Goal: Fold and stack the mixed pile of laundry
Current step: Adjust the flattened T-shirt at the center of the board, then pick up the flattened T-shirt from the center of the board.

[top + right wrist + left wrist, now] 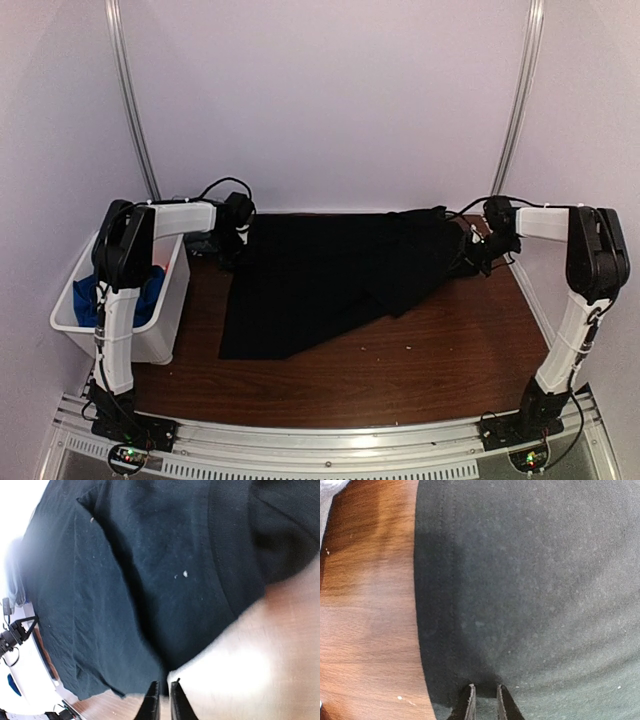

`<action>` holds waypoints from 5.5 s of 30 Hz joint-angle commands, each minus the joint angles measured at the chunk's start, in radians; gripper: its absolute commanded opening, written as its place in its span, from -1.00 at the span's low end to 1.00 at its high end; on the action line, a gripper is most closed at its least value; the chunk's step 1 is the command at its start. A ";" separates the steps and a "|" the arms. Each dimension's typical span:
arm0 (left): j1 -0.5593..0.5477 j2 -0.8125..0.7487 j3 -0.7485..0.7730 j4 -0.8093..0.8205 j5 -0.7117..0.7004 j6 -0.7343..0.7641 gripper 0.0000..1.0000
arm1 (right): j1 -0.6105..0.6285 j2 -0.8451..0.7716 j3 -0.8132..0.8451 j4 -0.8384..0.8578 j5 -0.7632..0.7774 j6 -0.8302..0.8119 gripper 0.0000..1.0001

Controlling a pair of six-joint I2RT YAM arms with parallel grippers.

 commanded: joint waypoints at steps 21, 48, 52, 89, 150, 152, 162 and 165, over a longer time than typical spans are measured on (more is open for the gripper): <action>0.020 0.060 -0.015 -0.083 -0.014 0.003 -0.66 | -0.014 0.073 -0.017 0.027 0.007 -0.051 -0.41; 0.032 0.079 -0.008 -0.086 -0.027 0.000 -0.70 | 0.003 -0.050 -0.038 -0.037 0.017 -0.024 -1.00; 0.037 0.081 -0.012 -0.093 -0.034 -0.006 -0.72 | -0.004 -0.215 -0.137 -0.098 0.092 0.021 -1.00; 0.053 0.081 -0.010 -0.103 0.010 0.056 -0.59 | -0.029 -1.398 -0.612 -0.752 -0.034 0.379 -1.00; -0.210 -0.713 -0.970 0.044 0.098 -0.354 -0.49 | -0.029 -1.197 -0.663 -0.639 -0.049 0.136 -1.00; -0.210 -0.710 -0.975 0.051 0.097 -0.361 -0.58 | -0.029 -1.197 -0.659 -0.640 -0.046 0.132 -1.00; -0.216 -0.762 -0.984 0.006 0.113 -0.357 -1.00 | -0.029 -1.226 -0.631 -0.674 -0.034 0.111 -1.00; -0.239 -0.801 -0.990 -0.027 0.123 -0.366 -1.00 | -0.029 -1.258 -0.627 -0.729 -0.049 0.105 -1.00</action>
